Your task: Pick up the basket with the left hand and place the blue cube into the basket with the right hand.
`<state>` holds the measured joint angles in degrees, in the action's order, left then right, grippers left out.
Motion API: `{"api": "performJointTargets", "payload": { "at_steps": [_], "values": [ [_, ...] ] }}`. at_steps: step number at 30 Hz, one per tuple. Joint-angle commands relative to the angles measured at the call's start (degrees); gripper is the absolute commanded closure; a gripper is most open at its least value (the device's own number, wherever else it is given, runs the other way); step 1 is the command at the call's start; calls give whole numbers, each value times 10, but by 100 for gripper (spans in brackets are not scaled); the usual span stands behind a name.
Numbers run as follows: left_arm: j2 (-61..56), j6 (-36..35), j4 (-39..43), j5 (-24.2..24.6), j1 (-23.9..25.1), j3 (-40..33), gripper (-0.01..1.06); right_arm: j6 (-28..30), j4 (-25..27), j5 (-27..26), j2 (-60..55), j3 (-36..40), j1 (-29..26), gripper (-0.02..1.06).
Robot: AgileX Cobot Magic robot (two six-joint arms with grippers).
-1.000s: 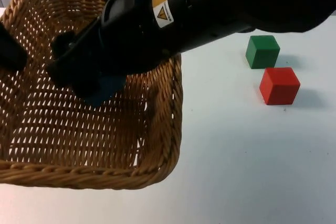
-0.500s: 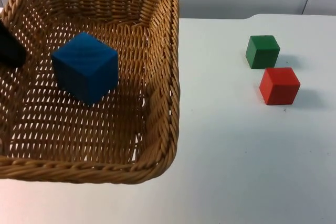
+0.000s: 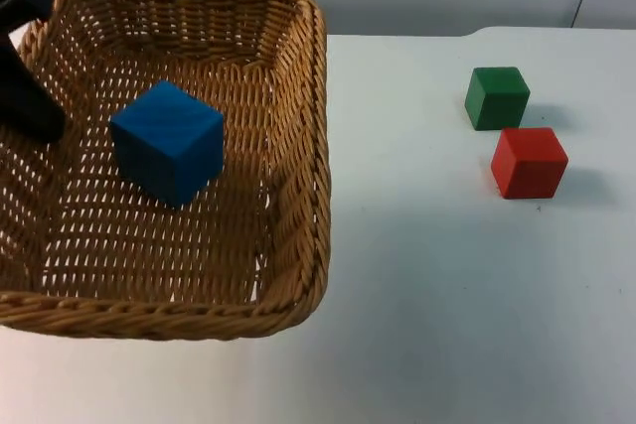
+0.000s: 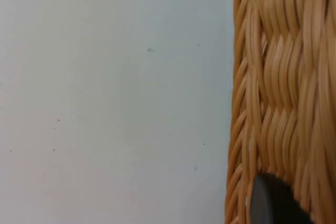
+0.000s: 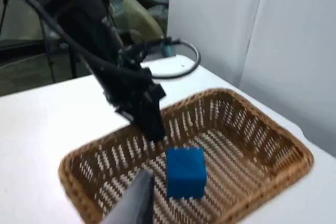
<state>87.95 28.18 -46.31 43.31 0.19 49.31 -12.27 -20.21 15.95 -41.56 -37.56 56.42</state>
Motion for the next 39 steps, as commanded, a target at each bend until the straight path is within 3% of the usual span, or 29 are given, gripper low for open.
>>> {"api": "performJointTargets", "payload": {
  "at_steps": [1,3,7,14,18,22,39],
  "values": [
    [12,9,-39,-16,1,0,105,-4,-5,22,56,29,2,0],
    [22,22,-50,-19,1,0,105,-12,-5,46,84,44,2,0],
    [77,84,-120,-42,1,0,105,-62,25,161,207,62,2,0],
    [139,153,-190,-46,1,14,105,-62,34,218,311,62,2,0],
    [182,175,-195,-48,1,42,105,-71,30,283,340,62,2,0],
    [209,175,-197,-58,1,66,105,-74,29,311,340,62,2,0],
    [270,204,-200,-114,1,87,105,-73,5,312,340,62,2,1]
  ]
}}
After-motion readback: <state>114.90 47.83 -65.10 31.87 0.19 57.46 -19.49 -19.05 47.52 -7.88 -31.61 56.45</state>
